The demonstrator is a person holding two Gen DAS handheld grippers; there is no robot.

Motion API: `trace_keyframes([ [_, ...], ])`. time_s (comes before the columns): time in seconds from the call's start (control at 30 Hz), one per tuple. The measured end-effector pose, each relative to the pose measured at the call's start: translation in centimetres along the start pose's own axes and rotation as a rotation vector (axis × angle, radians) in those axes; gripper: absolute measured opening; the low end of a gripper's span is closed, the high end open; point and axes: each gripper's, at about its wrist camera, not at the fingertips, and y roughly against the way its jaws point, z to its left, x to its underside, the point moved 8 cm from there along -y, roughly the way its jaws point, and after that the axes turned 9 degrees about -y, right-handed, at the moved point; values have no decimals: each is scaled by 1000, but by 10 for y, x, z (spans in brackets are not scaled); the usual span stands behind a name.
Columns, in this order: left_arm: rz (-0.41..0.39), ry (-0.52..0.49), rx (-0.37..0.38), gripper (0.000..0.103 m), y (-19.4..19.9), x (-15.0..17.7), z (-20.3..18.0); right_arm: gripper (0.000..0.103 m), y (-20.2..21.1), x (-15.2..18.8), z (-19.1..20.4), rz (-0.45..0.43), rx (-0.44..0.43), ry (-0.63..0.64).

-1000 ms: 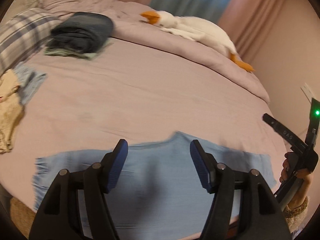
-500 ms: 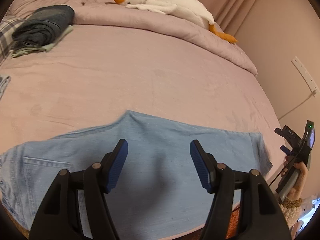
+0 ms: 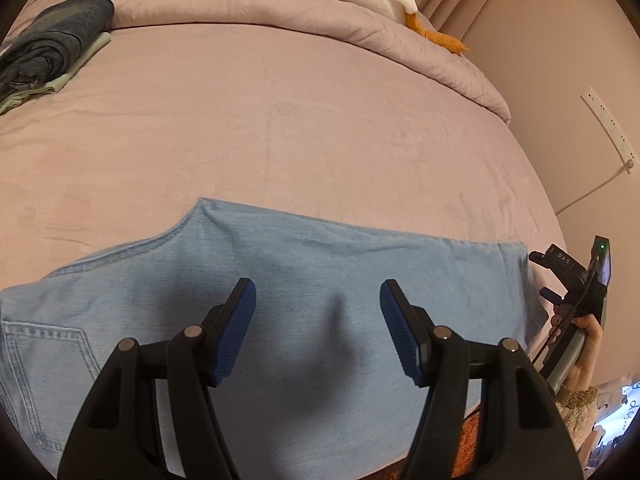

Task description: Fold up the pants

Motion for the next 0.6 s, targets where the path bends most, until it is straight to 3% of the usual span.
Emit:
trace_keyframes([
  [0.6,97,34,46,57,-32,18,4,86,-8,-2,4,-4,13,17],
])
